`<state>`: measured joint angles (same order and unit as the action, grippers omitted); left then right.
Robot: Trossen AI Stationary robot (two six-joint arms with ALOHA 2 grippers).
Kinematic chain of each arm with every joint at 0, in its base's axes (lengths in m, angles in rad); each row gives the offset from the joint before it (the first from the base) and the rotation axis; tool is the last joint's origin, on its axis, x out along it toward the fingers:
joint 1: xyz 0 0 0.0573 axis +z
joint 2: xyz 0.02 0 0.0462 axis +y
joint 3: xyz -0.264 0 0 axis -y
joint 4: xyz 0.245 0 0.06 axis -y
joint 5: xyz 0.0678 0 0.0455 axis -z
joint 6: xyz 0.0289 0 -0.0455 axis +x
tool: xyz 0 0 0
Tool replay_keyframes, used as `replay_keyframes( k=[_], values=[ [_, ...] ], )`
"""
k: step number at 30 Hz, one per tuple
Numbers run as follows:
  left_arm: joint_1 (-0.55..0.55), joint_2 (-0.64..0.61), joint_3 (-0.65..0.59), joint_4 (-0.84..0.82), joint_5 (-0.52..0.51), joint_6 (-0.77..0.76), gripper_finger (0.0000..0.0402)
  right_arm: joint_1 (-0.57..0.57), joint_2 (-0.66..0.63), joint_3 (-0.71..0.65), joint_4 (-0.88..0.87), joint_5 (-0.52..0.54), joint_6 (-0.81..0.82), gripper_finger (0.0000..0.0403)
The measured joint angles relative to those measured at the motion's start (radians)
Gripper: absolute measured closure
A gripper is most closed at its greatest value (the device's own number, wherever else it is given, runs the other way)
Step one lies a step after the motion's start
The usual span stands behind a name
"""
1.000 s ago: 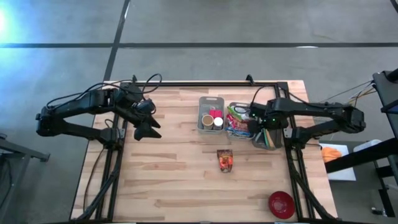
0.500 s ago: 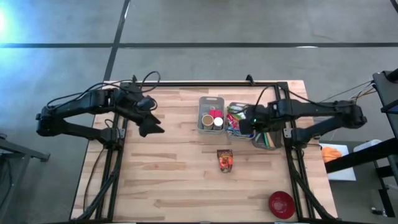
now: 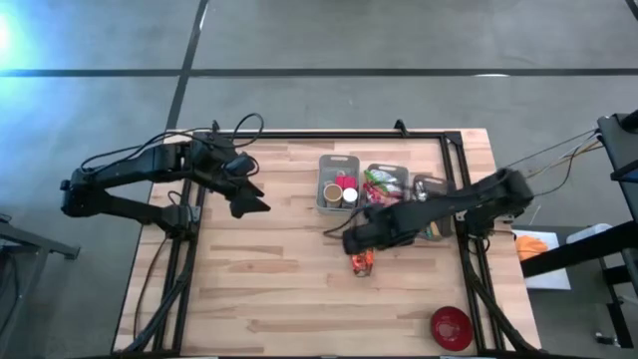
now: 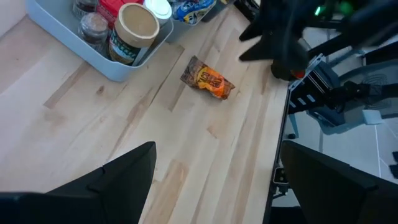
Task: Pick & Place Food Item
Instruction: Put the orange seasoning bag into the left gray bin
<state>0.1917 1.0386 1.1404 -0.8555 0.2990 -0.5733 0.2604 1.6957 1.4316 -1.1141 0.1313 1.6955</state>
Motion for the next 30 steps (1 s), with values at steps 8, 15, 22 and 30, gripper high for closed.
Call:
replay_keyframes(
  k=[8,15,22,30],
  values=[
    [0.001,0.0,0.0,-0.002,0.023,0.002,0.0052,0.019,0.222,0.115,-0.01,-0.065,-0.022,0.0129],
    [0.001,-0.001,0.0,-0.019,0.034,0.004,0.0052,0.032,0.301,0.11,-0.012,-0.141,-0.046,0.0129],
    [0.001,-0.001,0.0,-0.029,0.043,0.018,0.0052,0.038,0.328,0.092,0.04,-0.168,-0.031,0.0129],
    [0.001,-0.001,0.0,-0.03,0.053,0.019,0.0052,0.039,0.335,0.014,0.174,-0.168,0.021,0.0129]
  ],
)
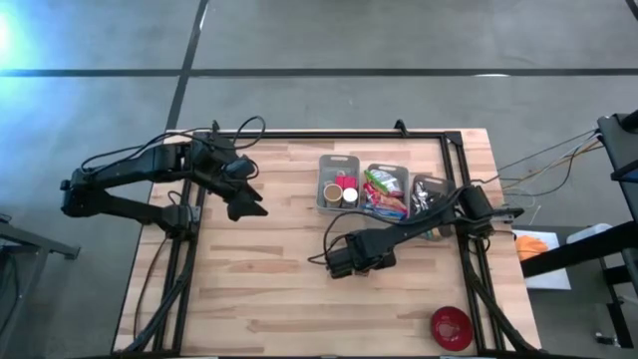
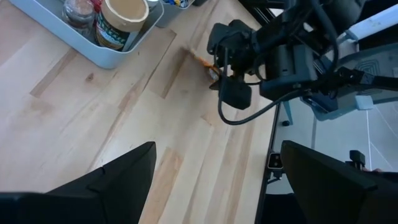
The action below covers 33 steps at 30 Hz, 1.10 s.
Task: Pick & Place Food Item
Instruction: Put the orange seasoning bag into the left gray bin
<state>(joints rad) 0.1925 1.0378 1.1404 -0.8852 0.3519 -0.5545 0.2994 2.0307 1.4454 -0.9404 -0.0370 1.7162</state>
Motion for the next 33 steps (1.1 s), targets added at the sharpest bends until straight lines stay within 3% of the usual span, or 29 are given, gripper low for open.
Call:
replay_keyframes(
  k=[10,22,27,33],
  values=[
    [0.0,0.0,0.0,0.0,0.004,0.0,0.0052,0.002,0.002,-0.053,0.012,0.011,0.013,0.0145],
    [0.0,0.0,0.0,0.001,0.004,0.0,0.0052,0.003,0.0,-0.054,0.002,0.014,-0.059,0.0327],
    [0.0,0.0,0.0,0.001,0.004,-0.007,0.0052,0.022,-0.005,-0.016,0.002,0.075,-0.15,0.0329],
    [0.0,0.03,0.0,0.005,0.012,-0.051,0.0052,0.058,-0.034,0.093,0.009,0.166,-0.495,0.0314]
  ],
)
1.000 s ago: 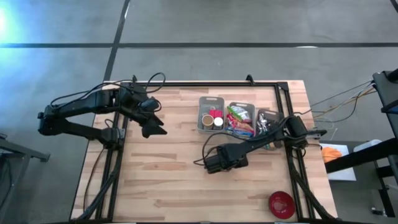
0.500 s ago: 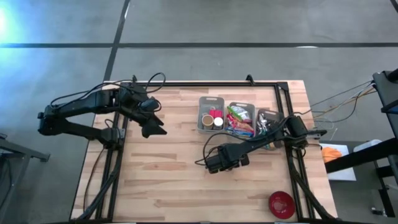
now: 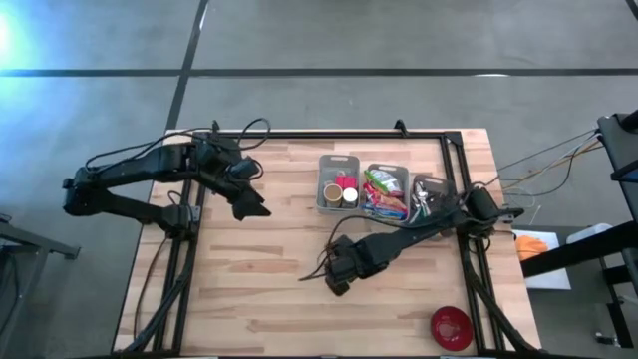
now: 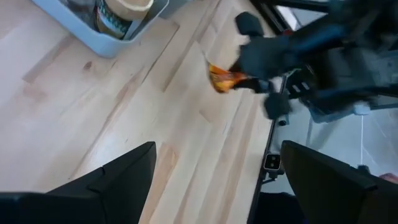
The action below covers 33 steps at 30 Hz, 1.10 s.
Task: Pick & Place Food Item
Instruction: Put the orange seasoning bag into the left gray bin
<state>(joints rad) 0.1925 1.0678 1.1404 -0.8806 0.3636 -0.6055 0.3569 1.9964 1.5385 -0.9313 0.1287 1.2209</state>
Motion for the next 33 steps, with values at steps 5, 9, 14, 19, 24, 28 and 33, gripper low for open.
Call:
replay_keyframes(
  k=[5,9,14,19,24,28,33],
  values=[
    [0.0,0.066,0.0,0.052,0.005,-0.033,0.0052,0.013,-0.024,0.104,-0.001,0.082,-0.199,0.0333],
    [0.0,0.125,0.0,0.153,0.05,-0.105,0.0052,0.011,-0.027,0.196,0.003,0.14,-0.351,0.0333],
    [-0.004,0.2,0.0,0.324,0.214,-0.232,0.0052,-0.003,-0.02,0.274,-0.032,0.137,-0.42,0.0322],
    [-0.014,0.251,0.0,0.34,0.232,-0.284,0.0052,-0.013,-0.019,0.303,-0.069,0.163,-0.442,0.0333],
    [-0.038,0.298,0.0,0.342,0.239,-0.309,0.0052,-0.011,-0.019,0.334,-0.062,0.161,-0.509,0.0336],
    [-0.055,0.337,0.0,0.35,0.275,-0.311,0.0052,-0.014,-0.018,0.347,-0.057,0.163,-0.549,0.0336],
    [-0.082,0.377,0.0,0.374,0.308,-0.312,0.0053,-0.019,-0.018,0.354,-0.058,0.16,-0.578,0.0337]
  ],
)
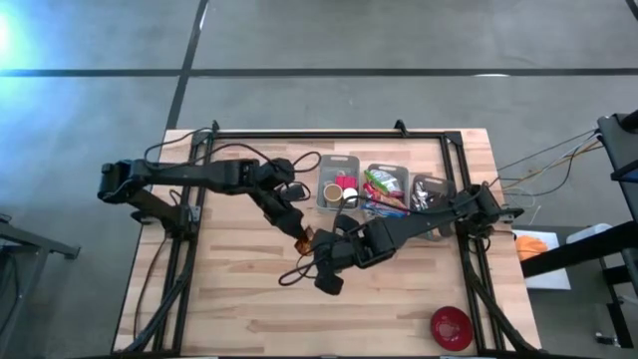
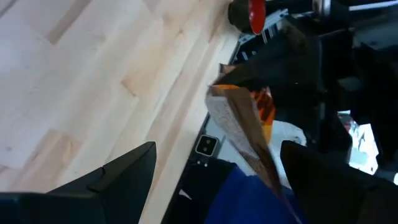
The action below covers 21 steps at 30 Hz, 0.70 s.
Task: Pick & Place Food Item
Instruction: Put the orange seasoning bag into the left gray bin
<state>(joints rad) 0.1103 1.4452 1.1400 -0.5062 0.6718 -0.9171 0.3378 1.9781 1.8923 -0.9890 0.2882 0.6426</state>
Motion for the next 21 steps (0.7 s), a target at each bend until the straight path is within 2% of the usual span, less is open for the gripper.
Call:
replay_keyframes(
  k=[4,7,12,17,18,21],
  values=[
    [-0.004,0.02,0.0,0.02,0.003,0.001,0.0069,-0.003,0.0,0.0,0.004,0.0,-0.007,0.0337],
    [-0.005,0.028,0.0,0.028,0.01,0.001,0.0106,-0.003,0.0,0.0,0.002,0.0,-0.01,0.0337],
    [-0.005,0.03,0.0,0.043,0.021,0.004,0.0212,-0.002,0.0,0.0,0.002,0.0,-0.01,0.0337],
    [-0.006,0.03,0.0,0.045,0.044,0.014,0.0364,-0.003,0.0,-0.001,0.007,0.0,-0.009,0.0337],
    [-0.006,0.03,0.0,0.048,0.046,0.019,0.0382,-0.003,0.0,-0.001,0.01,0.0,-0.009,0.0337],
    [-0.007,0.03,0.0,0.048,0.055,0.027,0.0397,-0.003,0.0,-0.001,0.019,0.0,-0.007,0.0337]
  ],
)
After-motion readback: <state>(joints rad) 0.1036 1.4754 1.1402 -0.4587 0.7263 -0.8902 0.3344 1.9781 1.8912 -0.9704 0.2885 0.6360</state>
